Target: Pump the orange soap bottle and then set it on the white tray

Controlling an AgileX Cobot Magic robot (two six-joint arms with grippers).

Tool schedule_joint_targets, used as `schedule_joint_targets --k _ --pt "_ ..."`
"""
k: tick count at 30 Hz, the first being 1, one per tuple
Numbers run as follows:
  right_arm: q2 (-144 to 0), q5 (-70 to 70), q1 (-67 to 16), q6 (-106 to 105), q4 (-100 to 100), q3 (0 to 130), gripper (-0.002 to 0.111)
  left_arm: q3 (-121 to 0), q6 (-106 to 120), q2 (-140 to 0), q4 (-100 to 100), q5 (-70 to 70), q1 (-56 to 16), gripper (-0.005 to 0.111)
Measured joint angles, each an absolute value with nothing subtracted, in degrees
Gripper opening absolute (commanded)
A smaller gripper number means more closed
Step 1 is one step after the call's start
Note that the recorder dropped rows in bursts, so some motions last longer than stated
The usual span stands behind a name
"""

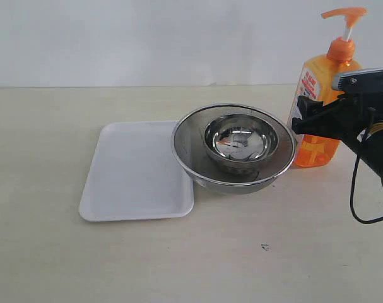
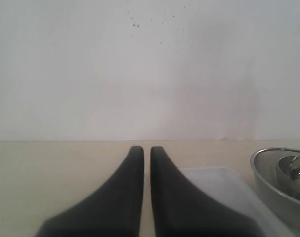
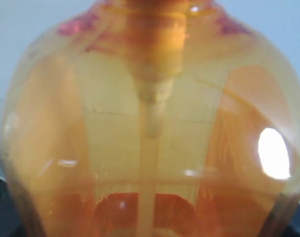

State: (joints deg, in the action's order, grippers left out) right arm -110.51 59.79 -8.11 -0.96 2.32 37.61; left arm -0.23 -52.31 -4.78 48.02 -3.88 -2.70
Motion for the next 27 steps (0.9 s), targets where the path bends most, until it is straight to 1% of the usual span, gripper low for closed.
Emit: schedule_joint_targets --k 2,8,14,18,27 --pt "-110.5 59.8 -8.1 -1.0 2.3 37.6 0.000 -0.2 -45.2 -4.8 41.4 -4.1 -2.7 0.005" --pt "-110.5 59.8 -8.1 -1.0 2.3 37.6 0.000 -0.2 -15.9 -4.8 13.5 -3.2 -2.7 0.005" --pt "-110.5 59.8 -8.1 -1.0 2.3 37.6 0.000 -0.2 3.5 -4.8 -4.8 2.1 -2.7 0.005" --pt "-110.5 59.8 -8.1 -1.0 2.3 37.6 0.000 -0.2 9.6 -4.8 -10.5 6.4 -2.7 0.005" --pt "-110.5 59.8 -8.1 -1.0 2.3 37.6 0.000 -0.2 7.0 -4.8 -12.4 12.3 -2.7 0.005"
